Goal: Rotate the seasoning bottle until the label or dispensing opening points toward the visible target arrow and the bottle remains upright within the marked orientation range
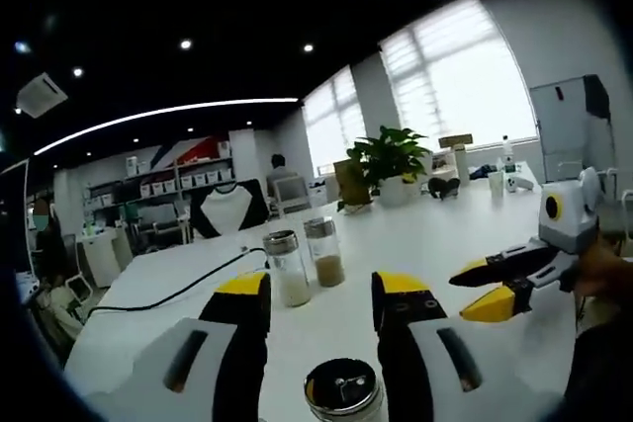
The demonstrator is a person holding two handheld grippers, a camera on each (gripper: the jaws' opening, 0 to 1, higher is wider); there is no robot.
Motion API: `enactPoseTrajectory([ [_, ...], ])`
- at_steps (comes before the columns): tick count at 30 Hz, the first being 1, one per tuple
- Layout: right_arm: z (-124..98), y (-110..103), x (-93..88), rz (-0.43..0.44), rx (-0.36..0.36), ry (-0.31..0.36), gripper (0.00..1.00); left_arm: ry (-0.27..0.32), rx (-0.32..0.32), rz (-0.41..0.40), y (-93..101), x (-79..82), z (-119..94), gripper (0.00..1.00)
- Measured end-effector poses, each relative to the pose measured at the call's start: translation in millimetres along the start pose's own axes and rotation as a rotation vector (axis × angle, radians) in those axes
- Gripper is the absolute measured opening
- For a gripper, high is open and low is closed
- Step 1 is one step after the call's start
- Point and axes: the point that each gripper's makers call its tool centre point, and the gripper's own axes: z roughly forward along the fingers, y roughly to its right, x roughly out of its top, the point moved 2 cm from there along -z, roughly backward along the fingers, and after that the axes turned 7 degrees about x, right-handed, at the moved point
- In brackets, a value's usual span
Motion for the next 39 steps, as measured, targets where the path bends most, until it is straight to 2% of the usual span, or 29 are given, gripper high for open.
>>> enactPoseTrajectory([
  [2,-1,1,1.3,-0.002,-0.001,0.002,0.37,-0.002,0.000,0.001,-0.8,4.1,6,0.54],
  [5,-4,1,3.4,-0.005,0.000,0.004,0.37,-0.007,0.010,0.003,-3.6,7.9,12,0.57],
  [19,-10,9,12.6,-0.004,-0.007,0.024,0.38,0.002,0.040,-0.050,-17.0,24.1,32,0.59],
  [25,-10,9,13.4,-0.004,0.001,0.022,0.39,0.010,0.030,-0.006,-19.5,39.6,47,0.60],
  [28,-11,9,13.2,0.002,0.007,0.017,0.41,0.023,0.030,0.009,-28.6,49.4,57,0.60],
  [33,-11,11,12.4,0.053,0.006,0.014,0.52,0.034,0.016,0.007,-31.5,59.4,74,0.60],
  [39,-14,14,12.2,0.072,-0.005,0.004,0.72,0.026,0.003,-0.017,-33.5,58.5,89,0.62],
])
